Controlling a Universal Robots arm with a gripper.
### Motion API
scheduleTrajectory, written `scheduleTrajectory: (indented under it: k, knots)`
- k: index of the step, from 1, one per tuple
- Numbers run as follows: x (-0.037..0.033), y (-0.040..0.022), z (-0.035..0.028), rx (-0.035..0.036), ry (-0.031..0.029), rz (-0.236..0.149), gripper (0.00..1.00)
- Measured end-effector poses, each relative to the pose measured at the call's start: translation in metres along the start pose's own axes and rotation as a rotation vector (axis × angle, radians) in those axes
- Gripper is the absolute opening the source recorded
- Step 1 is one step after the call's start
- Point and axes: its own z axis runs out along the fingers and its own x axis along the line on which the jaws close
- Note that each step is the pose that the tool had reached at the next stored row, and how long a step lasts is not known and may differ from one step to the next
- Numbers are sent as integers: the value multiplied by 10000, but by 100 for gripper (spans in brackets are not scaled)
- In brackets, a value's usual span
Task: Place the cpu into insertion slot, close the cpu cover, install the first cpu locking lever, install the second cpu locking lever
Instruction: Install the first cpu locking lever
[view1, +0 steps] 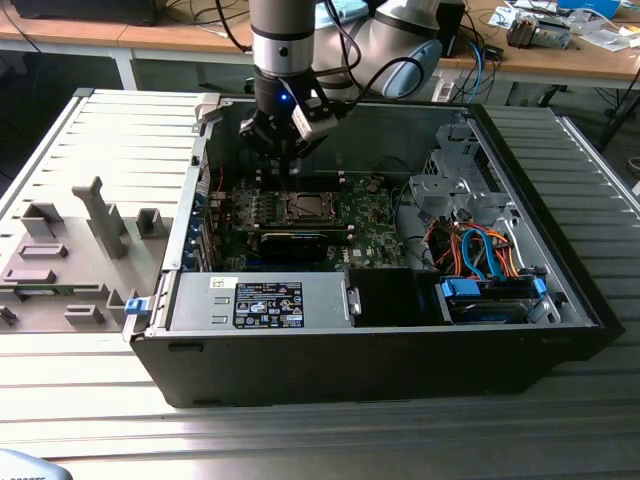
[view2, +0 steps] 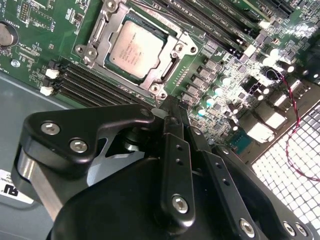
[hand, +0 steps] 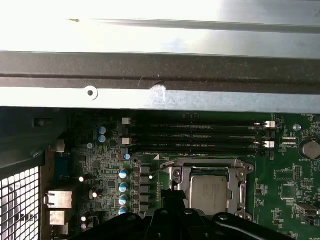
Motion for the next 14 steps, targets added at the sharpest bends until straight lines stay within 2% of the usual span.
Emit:
scheduleTrajectory:
  k: [14]
  knots:
    - [13, 21, 0, 0, 0, 1, 11]
